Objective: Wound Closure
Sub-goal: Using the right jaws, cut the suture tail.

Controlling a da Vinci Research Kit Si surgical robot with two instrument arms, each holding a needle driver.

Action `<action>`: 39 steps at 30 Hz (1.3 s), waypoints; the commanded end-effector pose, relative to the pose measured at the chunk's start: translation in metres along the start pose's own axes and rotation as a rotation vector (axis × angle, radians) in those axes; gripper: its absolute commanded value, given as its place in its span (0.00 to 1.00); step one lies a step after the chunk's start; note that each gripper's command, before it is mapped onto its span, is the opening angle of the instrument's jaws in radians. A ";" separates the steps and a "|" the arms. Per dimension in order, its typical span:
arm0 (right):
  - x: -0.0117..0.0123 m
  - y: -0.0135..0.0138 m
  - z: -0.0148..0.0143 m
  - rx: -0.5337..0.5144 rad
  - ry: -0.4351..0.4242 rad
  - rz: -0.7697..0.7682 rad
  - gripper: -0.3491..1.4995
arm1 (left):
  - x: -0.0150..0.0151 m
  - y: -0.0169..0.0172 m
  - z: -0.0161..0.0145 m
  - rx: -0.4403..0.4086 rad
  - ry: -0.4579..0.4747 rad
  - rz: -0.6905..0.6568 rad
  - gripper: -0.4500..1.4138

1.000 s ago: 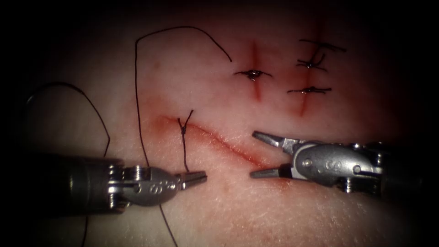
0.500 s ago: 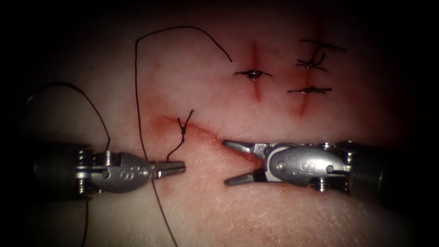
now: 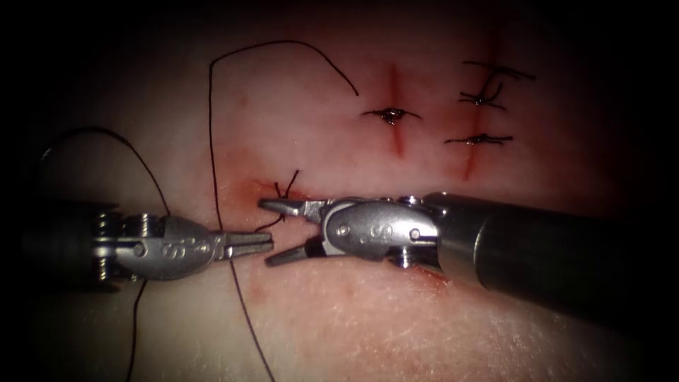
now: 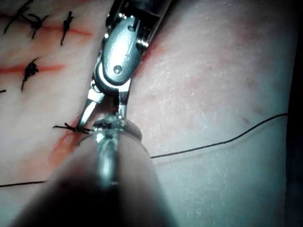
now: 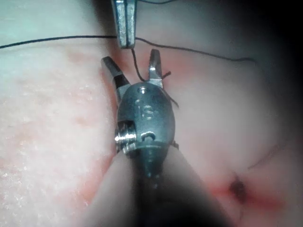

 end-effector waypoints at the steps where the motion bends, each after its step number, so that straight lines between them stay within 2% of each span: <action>1: 0.0001 0.0005 0.0018 -0.004 0.001 -0.003 0.75 | -0.0001 0.0004 0.0009 -0.006 0.005 -0.001 0.00; 21: -0.0006 0.0004 0.0051 -0.020 -0.010 -0.016 0.76 | 0.0013 0.0012 0.0018 -0.014 0.033 -0.007 0.00; 25: -0.0007 0.0003 0.0052 -0.016 -0.007 -0.019 0.72 | 0.0013 0.0012 0.0018 -0.015 0.034 -0.007 0.00; 27: -0.0007 0.0003 0.0051 -0.018 -0.008 -0.020 0.66 | 0.0013 0.0012 0.0017 -0.015 0.034 -0.006 0.00; 28: -0.0007 0.0003 0.0051 -0.015 -0.005 -0.020 0.60 | 0.0013 0.0013 0.0017 -0.015 0.034 -0.006 0.00; 30: -0.0008 0.0002 0.0050 0.033 0.019 -0.023 0.04 | 0.0013 0.0014 0.0017 -0.015 0.034 -0.006 0.00; 31: -0.0009 0.0001 0.0050 0.044 0.024 -0.026 0.00 | 0.0013 0.0014 0.0017 -0.014 0.034 -0.005 0.00; 38: -0.0015 0.0001 0.0050 0.046 0.038 -0.055 0.00 | 0.0013 0.0019 0.0012 -0.016 0.036 -0.001 0.00; 39: -0.0015 0.0001 0.0048 0.032 0.019 -0.055 0.24 | 0.0013 0.0020 0.0010 -0.017 0.036 -0.001 0.00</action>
